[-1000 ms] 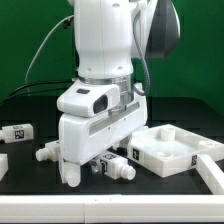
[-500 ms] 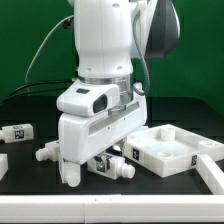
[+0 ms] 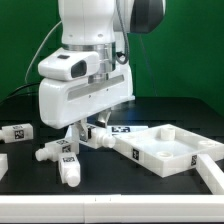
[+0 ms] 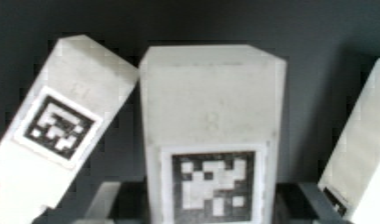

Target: Assemble square table

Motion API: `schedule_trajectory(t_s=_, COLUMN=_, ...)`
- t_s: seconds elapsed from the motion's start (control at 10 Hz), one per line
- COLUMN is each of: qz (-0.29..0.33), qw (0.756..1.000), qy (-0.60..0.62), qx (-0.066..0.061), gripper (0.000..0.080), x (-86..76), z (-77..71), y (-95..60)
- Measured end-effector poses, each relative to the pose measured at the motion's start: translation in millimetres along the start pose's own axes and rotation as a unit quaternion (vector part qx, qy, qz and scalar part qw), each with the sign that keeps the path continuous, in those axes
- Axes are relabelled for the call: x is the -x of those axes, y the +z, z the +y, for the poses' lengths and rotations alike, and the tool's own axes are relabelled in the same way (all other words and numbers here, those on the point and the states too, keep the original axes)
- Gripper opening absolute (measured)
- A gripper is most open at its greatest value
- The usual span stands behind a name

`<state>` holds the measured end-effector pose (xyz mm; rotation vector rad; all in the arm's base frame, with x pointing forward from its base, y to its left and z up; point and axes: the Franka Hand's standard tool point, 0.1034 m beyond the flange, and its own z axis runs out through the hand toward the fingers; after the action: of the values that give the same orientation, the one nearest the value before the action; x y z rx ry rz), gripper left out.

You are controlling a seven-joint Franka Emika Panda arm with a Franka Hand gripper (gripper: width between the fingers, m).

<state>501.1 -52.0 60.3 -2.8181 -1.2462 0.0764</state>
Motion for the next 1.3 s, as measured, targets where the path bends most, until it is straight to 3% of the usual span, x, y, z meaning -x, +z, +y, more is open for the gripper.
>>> schedule_trajectory(t_s=0.2, qz=-0.001, qw=1.0, qy=-0.002, qx=0.0, gripper=0.0284, x=3.5, z=1.8, y=0.6)
schedule_trajectory(t_s=0.5, qz=-0.014, qw=1.0, qy=-0.023, qx=-0.012, gripper=0.0284, x=60.0, z=16.9, y=-5.3)
schedule_trajectory(t_s=0.6, qz=-0.014, qw=1.0, qy=-0.006, qx=-0.011, gripper=0.0284, x=63.4, z=5.6, y=-11.3)
schedule_trajectory(t_s=0.8, qz=-0.008, qw=0.998, qy=0.058, qx=0.001, gripper=0.0284, x=54.6, z=-31.0, y=-14.7)
schedule_trajectory(t_s=0.9, qz=-0.001, qw=0.999, qy=0.05, qx=0.009, gripper=0.0284, x=49.8, z=-29.6, y=-11.6)
schedule_trajectory(t_s=1.2, qz=-0.003, qw=0.999, qy=0.051, qx=0.008, gripper=0.0284, x=50.4, z=-29.6, y=-8.5)
schedule_trajectory(t_s=1.3, qz=0.003, qw=0.996, qy=0.089, qx=0.015, gripper=0.0284, x=54.3, z=-36.5, y=-1.3)
